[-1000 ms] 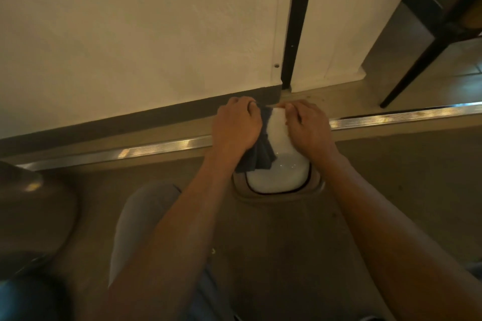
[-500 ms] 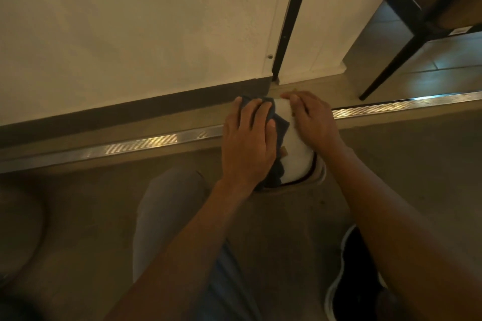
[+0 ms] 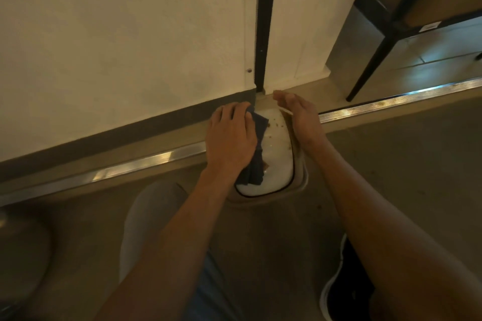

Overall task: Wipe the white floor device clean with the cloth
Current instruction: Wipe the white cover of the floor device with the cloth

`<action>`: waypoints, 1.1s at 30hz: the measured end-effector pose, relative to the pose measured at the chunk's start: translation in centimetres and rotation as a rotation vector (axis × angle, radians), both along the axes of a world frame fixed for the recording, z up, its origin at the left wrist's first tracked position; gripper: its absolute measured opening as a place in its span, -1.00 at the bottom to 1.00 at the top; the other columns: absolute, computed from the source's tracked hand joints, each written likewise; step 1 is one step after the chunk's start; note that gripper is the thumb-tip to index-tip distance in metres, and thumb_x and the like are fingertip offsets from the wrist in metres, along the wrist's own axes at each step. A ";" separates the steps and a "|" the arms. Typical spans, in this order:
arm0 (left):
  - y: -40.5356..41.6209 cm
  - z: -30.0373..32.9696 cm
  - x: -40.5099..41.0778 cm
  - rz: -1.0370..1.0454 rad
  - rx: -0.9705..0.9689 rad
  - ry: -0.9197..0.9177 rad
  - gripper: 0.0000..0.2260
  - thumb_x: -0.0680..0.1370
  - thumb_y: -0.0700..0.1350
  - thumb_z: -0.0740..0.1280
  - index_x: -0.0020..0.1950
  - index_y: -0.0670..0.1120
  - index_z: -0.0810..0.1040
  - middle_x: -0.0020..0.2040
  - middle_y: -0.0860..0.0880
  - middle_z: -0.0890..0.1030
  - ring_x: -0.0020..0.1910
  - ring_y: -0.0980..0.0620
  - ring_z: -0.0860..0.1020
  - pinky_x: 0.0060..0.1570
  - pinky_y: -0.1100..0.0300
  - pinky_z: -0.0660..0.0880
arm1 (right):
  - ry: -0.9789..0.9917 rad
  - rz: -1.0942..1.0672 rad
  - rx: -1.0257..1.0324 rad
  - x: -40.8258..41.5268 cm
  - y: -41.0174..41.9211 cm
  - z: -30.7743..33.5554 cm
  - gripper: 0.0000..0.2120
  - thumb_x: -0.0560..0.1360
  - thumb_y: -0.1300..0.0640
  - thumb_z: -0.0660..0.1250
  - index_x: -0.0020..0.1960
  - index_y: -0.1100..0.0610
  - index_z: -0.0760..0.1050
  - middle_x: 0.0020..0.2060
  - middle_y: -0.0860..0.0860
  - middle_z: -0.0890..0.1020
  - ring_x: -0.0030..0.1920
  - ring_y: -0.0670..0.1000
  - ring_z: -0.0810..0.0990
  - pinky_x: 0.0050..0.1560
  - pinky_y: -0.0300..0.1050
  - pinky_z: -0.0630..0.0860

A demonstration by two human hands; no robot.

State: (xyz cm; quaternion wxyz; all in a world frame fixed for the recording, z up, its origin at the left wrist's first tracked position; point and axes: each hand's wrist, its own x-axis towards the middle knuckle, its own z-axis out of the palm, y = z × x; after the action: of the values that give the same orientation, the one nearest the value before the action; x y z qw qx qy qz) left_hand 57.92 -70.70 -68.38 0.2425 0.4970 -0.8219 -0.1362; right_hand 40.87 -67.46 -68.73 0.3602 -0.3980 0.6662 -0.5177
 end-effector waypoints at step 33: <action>1.6 -1.8 1.5 0.090 -0.004 0.320 -0.57 0.70 0.08 -0.04 0.39 -0.09 0.44 0.28 -0.04 0.52 0.24 0.05 0.43 0.28 0.19 0.28 | 0.677 0.300 0.235 2.3 -3.8 0.7 -0.59 0.67 -0.15 0.02 0.28 0.03 0.50 0.17 0.05 0.60 0.16 0.07 0.56 0.23 0.03 0.45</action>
State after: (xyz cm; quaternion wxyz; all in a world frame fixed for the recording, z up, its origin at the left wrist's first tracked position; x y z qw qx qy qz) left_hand 59.40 -69.11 -70.16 0.3770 0.5050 -0.7499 -0.2010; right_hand 43.22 -71.25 -68.01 0.2347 -0.5955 0.7365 -0.2188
